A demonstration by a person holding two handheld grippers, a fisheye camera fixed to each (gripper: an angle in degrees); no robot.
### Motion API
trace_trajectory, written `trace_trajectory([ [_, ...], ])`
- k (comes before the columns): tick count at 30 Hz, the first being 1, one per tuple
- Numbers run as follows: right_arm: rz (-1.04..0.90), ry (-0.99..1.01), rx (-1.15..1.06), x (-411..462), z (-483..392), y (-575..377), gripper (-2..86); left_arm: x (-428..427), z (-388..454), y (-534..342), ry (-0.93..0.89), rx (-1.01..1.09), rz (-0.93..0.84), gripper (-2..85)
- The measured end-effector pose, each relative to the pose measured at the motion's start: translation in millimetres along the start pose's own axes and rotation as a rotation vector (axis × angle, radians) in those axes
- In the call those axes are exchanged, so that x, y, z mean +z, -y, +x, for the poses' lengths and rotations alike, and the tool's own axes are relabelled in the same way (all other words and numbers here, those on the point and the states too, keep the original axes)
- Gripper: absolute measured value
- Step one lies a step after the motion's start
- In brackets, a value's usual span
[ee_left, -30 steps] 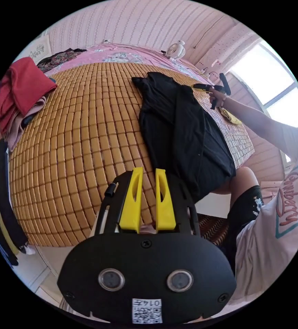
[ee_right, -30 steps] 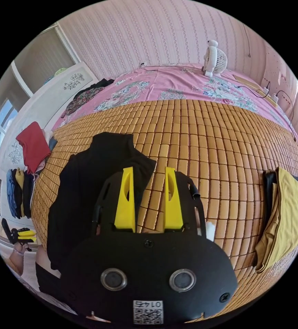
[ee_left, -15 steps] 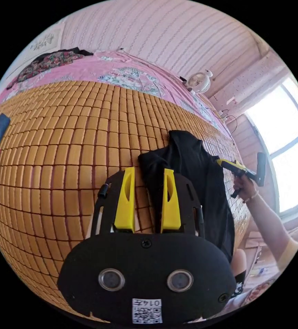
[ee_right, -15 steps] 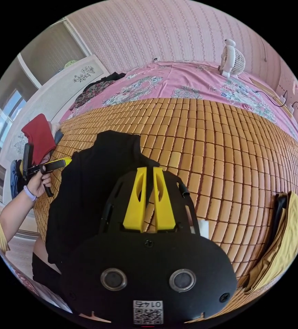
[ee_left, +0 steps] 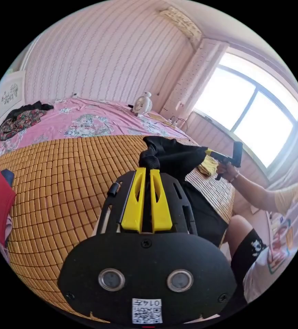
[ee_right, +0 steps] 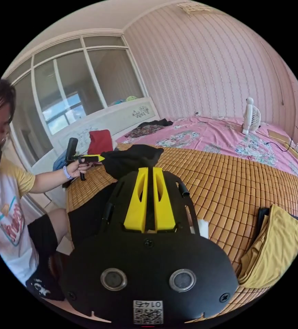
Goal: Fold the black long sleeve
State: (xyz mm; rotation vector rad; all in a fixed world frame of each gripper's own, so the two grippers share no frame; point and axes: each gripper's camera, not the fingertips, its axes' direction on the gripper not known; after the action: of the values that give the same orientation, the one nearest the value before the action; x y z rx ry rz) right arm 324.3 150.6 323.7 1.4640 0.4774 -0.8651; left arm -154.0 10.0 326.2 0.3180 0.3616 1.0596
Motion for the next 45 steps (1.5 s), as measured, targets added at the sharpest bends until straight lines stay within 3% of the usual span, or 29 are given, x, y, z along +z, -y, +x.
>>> trace_trajectory([
  [3, -0.104, -0.027, -0.141, -40.1, -64.4, -65.6, 4.1, -32.9, 33.7, -81.2, 0.061, 0.003, -0.103, -0.2],
  [5, -0.296, -0.094, -0.051, -46.3, -89.5, -117.5, 6.1, -43.8, 45.1, -125.8, 0.135, -0.060, -0.206, -0.4],
  [9, -0.453, -0.066, 0.122, -48.2, -105.6, -157.2, 8.2, -62.1, 62.8, -186.6, 0.128, -0.268, -0.263, -0.6],
  [13, -0.460, -0.142, 0.221, -31.8, -121.7, -157.7, 8.7, -54.9, 79.0, -191.1, 0.134, -0.329, -0.235, 0.4],
  [17, -0.589, -0.305, 0.274, 14.6, -132.7, -157.6, 10.4, -20.6, 110.3, -178.8, 0.076, -0.304, -0.239, 2.4],
  [19, -0.665, -0.389, 0.270, 35.2, -140.0, -155.8, 10.1, 0.3, 126.9, -177.9, 0.141, -0.268, -0.311, 2.4],
  [21, -0.714, -0.428, 0.287, 53.5, -147.3, -153.3, 7.8, 36.6, 142.0, -184.2, 0.349, -0.219, -0.562, 1.7],
  [25, -0.738, -0.475, 0.330, 76.4, -158.4, -154.0, 4.4, 48.8, 164.6, -187.5, 0.421, -0.070, -0.575, -0.2],
  [28, -0.769, -0.362, 0.372, 77.3, -165.4, -147.2, 1.6, 50.5, 167.9, -194.7, 0.482, -0.091, -0.628, -0.8],
  [34, -0.756, -0.323, 0.369, 61.5, -194.9, -147.1, 0.2, 12.7, 165.8, -233.5, 0.415, -0.344, -0.525, -1.0],
  [40, -0.826, -0.271, 0.244, 74.1, -211.6, -124.4, -0.2, -5.9, 206.2, -226.9, 0.297, -0.224, -0.360, -1.0],
  [45, -0.813, -0.221, 0.068, 140.1, -221.0, -61.4, -0.3, 55.2, 247.6, -204.9, 0.163, -0.047, -0.325, -1.0],
])
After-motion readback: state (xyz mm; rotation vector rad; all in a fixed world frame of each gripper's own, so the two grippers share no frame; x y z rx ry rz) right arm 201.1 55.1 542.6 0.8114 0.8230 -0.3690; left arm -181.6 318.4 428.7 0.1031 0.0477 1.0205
